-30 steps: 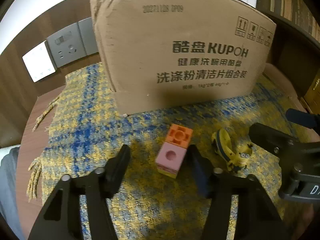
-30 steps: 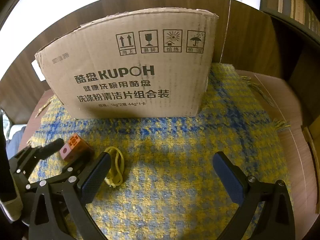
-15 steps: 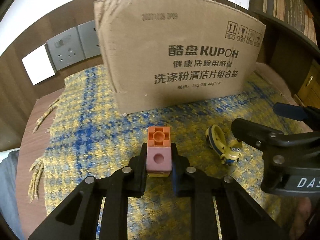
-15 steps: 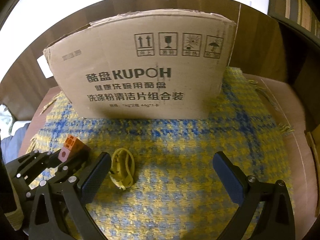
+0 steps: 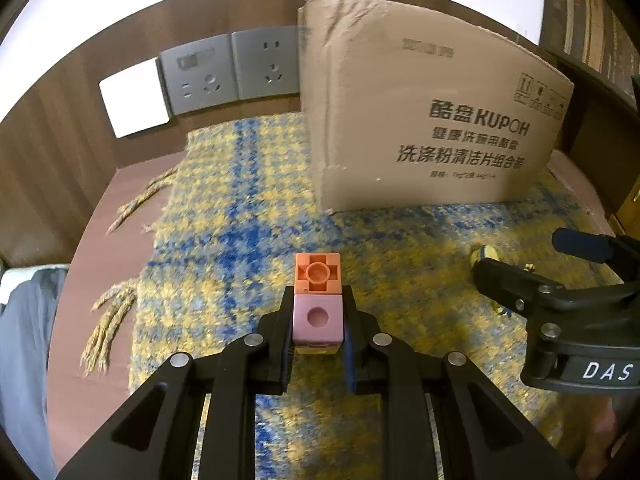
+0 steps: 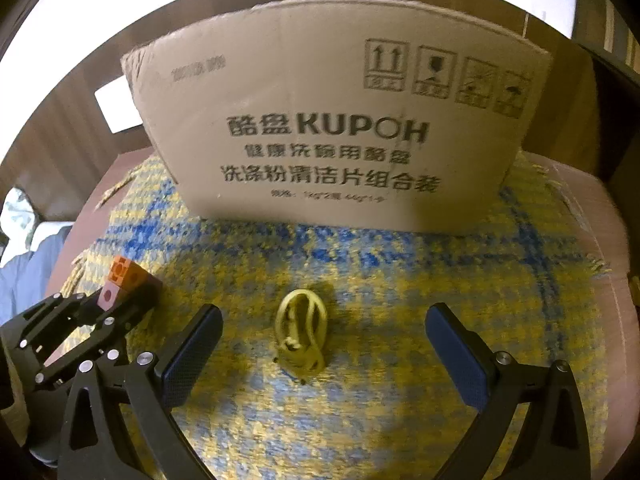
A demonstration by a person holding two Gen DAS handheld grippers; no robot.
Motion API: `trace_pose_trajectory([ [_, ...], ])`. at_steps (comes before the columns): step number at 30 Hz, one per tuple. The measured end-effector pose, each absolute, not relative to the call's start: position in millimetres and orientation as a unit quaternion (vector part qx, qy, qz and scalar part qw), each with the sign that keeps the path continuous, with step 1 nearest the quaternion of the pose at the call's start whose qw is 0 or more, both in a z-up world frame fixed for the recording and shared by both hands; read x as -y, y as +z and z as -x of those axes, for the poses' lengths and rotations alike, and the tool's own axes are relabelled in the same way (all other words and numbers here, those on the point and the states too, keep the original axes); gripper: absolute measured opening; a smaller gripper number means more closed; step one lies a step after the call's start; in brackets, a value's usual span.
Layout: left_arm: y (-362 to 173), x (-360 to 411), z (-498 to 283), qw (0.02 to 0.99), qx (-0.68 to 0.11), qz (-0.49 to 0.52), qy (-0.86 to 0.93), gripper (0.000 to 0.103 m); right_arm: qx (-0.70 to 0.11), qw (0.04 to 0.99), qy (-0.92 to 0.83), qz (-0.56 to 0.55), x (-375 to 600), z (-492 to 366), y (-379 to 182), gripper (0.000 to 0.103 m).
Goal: Organize objects
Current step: 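Grasp the yellow rope toy with the right tool while the left tool holds the blocks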
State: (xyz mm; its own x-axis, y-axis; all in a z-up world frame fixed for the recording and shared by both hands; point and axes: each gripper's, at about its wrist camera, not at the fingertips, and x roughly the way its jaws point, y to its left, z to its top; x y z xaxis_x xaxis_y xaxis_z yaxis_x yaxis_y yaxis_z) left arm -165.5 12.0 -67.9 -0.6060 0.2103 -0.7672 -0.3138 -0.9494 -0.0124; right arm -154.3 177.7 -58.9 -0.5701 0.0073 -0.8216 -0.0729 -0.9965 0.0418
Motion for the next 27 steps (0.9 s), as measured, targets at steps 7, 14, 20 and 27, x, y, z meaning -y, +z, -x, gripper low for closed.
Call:
trace_pose_trajectory([
  [7,-73.3,-1.6,163.8,0.141,-0.056,0.424,0.893,0.02,-0.03,0.013,0.878,0.478,-164.7,159.8,-68.0,0.099],
  [14,-75.1,-0.3,164.0,0.14,-0.057,0.423,0.893,0.02,-0.037,-0.002,0.861,0.508,-161.6,166.8,-84.1,0.077],
  [20,-75.5,-1.9,165.5,0.14,-0.058,0.424,0.893,0.02,-0.033,-0.003,0.864,0.503,-161.5,165.1,-82.8,0.043],
  [27,-73.0,-5.3,163.3,0.14,-0.06,0.424,0.893,0.02,-0.036,-0.012,0.87,0.492,-162.6,160.2,-78.6,0.032],
])
